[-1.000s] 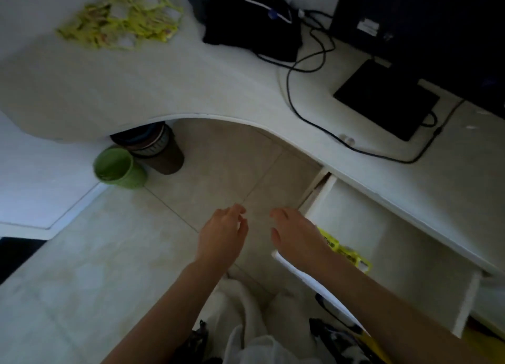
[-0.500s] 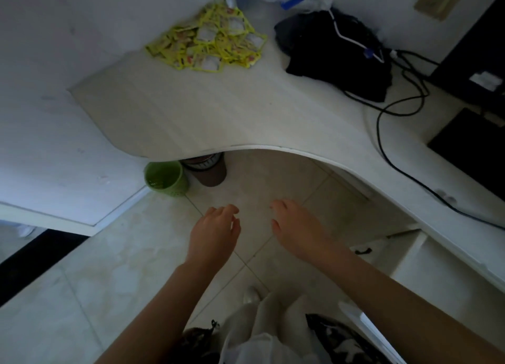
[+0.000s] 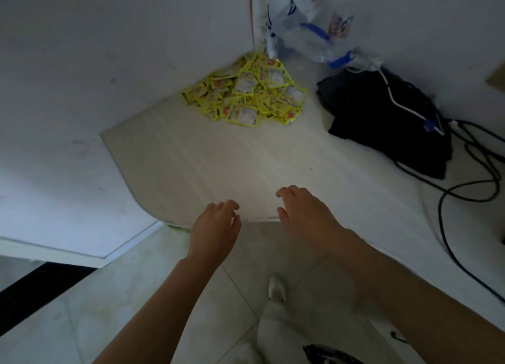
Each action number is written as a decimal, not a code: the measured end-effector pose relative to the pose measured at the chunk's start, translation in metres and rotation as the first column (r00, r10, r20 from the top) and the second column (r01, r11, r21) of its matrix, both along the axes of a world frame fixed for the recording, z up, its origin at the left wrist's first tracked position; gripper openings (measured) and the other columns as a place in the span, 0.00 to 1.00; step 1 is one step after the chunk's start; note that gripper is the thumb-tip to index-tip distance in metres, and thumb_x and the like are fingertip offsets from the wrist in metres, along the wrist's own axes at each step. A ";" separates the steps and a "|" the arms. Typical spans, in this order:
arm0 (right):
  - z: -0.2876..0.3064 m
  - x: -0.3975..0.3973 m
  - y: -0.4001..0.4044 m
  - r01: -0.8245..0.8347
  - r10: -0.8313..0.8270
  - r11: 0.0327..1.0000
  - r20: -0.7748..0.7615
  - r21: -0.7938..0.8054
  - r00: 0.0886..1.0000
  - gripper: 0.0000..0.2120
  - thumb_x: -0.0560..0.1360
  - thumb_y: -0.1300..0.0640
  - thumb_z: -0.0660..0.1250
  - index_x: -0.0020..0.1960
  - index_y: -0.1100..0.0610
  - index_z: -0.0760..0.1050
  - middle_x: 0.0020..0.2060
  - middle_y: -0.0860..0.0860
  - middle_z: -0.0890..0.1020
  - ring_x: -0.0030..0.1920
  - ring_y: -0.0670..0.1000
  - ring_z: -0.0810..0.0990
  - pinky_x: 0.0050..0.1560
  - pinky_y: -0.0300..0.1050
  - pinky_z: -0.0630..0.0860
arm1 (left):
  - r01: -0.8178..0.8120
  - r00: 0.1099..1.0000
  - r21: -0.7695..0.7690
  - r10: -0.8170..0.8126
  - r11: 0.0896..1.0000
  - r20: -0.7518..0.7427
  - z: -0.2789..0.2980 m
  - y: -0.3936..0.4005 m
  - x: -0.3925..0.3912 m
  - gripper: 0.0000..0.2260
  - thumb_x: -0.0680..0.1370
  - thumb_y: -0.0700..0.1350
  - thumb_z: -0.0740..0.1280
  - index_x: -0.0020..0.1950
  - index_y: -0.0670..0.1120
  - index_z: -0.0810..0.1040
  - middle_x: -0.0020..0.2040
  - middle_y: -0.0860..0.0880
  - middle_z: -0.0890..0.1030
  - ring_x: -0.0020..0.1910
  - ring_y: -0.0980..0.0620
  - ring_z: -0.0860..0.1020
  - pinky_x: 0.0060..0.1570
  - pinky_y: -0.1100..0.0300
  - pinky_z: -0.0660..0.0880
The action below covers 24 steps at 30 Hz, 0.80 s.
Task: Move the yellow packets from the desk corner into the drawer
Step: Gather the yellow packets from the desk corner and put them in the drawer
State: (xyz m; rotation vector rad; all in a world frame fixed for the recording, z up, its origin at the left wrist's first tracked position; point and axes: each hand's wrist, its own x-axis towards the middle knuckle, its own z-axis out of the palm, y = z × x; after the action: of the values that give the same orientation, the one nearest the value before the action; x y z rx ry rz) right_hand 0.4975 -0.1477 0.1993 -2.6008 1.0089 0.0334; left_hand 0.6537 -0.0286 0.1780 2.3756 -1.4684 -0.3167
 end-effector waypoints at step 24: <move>-0.018 0.151 -0.248 0.124 -0.119 0.992 -0.127 0.036 0.985 0.16 0.81 0.54 0.56 0.67 0.58 0.66 0.60 0.56 0.73 0.60 0.58 0.72 0.53 0.52 0.75 | 0.177 0.983 0.199 -0.185 0.964 0.018 -0.013 -0.259 0.178 0.12 0.80 0.47 0.60 0.62 0.48 0.74 0.58 0.49 0.78 0.61 0.47 0.72 0.52 0.52 0.74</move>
State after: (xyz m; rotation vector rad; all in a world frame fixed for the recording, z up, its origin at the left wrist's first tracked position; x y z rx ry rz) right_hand 0.6482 -0.3960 0.1814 -2.5184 1.1952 0.1880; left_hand 0.8317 -0.2873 0.1654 2.4110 -1.7502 -0.4860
